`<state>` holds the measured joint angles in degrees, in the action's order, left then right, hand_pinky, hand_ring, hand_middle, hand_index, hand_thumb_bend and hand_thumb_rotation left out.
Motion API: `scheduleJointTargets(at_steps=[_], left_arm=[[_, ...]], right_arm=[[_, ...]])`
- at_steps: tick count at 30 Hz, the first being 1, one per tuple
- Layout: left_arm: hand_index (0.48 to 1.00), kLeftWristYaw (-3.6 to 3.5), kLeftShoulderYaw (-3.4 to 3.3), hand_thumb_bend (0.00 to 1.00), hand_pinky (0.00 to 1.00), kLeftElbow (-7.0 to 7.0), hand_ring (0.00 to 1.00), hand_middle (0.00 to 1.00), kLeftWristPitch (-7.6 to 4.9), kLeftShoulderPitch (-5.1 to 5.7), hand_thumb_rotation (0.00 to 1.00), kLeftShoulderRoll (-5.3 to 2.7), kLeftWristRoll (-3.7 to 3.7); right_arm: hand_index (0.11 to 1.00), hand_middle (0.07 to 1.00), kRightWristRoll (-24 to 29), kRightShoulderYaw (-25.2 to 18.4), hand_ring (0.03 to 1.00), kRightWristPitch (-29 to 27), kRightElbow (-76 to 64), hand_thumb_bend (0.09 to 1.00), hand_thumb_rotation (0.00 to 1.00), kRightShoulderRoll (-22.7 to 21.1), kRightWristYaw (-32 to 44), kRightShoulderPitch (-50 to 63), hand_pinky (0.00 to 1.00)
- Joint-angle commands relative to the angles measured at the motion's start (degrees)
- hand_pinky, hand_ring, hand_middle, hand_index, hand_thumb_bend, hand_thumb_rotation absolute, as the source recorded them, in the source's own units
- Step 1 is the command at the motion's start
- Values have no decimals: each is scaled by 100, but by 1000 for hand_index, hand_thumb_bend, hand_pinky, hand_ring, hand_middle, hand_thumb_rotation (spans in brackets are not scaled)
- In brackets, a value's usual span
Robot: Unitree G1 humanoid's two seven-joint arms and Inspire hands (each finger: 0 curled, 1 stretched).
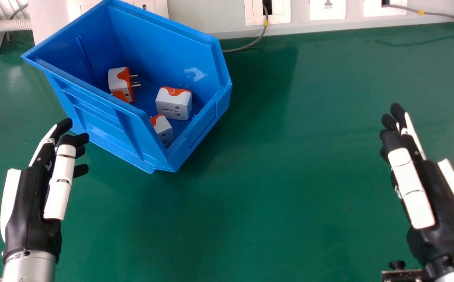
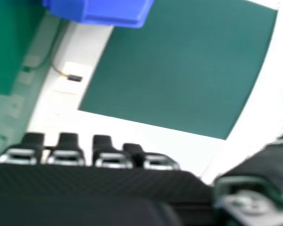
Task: Pick all objects and put in blue box
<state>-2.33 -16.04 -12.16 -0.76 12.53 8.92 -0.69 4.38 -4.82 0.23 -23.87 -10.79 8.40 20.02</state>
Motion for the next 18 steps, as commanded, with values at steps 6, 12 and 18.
scheduleJointTargets(at_steps=[6,12,18], left_arm=[[885,-118,-211,268,769,318,843,825,-443,-80,904,234,-153],[875,-170,-233,265,772,399,831,817,-575,-45,894,279,-188],[870,-263,-218,258,775,584,828,816,-758,-54,889,357,-193]], right_arm=[[1000,1000,58,-38,1000,-253,108,299,1000,83,75,-62,1000],[1000,1000,-118,-60,1000,-430,435,303,1000,78,31,-198,1000],[1000,1000,-62,-183,1000,-567,558,335,1000,77,19,-297,993]])
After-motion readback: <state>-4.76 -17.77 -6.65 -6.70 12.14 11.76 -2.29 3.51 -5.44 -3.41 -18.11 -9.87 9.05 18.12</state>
